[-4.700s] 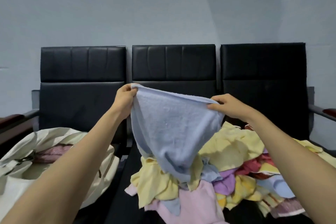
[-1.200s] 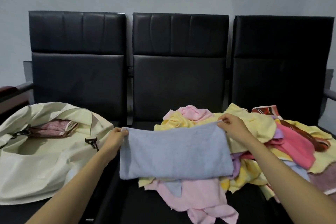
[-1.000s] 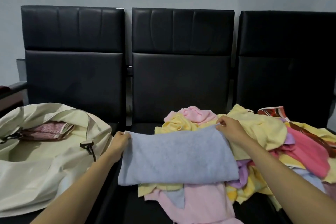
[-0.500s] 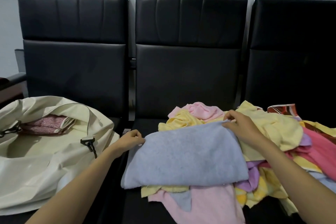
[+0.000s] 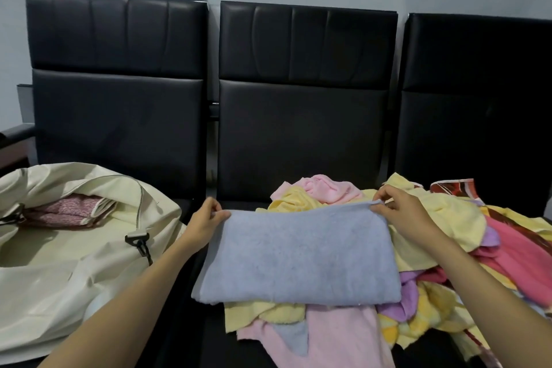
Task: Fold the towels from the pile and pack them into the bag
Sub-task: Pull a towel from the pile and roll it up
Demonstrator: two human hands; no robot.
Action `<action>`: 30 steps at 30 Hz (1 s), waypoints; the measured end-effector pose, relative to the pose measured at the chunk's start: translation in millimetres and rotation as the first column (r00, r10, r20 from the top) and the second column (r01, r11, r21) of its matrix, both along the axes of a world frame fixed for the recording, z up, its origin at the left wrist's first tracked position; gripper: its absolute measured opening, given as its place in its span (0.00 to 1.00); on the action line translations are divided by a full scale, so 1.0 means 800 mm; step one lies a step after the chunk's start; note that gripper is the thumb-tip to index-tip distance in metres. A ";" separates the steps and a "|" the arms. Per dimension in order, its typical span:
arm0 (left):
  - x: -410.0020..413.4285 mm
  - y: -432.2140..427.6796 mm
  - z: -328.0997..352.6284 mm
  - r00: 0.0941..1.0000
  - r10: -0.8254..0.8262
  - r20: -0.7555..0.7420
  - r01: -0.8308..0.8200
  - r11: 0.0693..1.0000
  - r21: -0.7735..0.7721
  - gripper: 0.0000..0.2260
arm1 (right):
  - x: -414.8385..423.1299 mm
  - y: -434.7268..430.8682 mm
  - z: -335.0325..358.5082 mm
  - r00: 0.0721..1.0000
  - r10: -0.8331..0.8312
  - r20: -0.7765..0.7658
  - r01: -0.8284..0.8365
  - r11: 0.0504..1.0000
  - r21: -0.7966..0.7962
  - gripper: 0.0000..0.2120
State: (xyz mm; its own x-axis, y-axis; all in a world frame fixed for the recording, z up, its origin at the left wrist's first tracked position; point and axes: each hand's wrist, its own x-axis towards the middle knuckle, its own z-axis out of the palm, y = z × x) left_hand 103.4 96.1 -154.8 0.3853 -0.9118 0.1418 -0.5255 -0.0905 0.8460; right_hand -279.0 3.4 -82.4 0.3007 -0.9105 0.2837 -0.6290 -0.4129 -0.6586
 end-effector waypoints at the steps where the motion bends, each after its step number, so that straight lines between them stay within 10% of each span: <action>1: 0.004 -0.006 -0.008 0.999 -0.053 0.010 0.052 0.995 0.085 0.09 | 0.001 -0.002 0.000 1.000 -0.008 -0.005 0.008 1.000 -0.005 0.04; 17: 0.000 -0.015 0.006 0.752 -0.653 0.092 0.521 0.674 0.523 0.17 | 0.001 0.000 0.001 1.000 0.017 0.000 -0.017 1.000 0.003 0.03; 24: 0.003 -0.025 -0.008 0.802 -0.528 0.281 0.309 0.768 0.561 0.03 | -0.002 0.008 0.008 1.000 0.017 0.000 -0.017 0.999 -0.033 0.02; 30: 0.016 -0.009 0.001 0.804 -0.411 0.430 0.223 0.878 0.424 0.15 | -0.004 0.025 0.011 0.995 0.033 0.096 -0.026 0.997 -0.069 0.03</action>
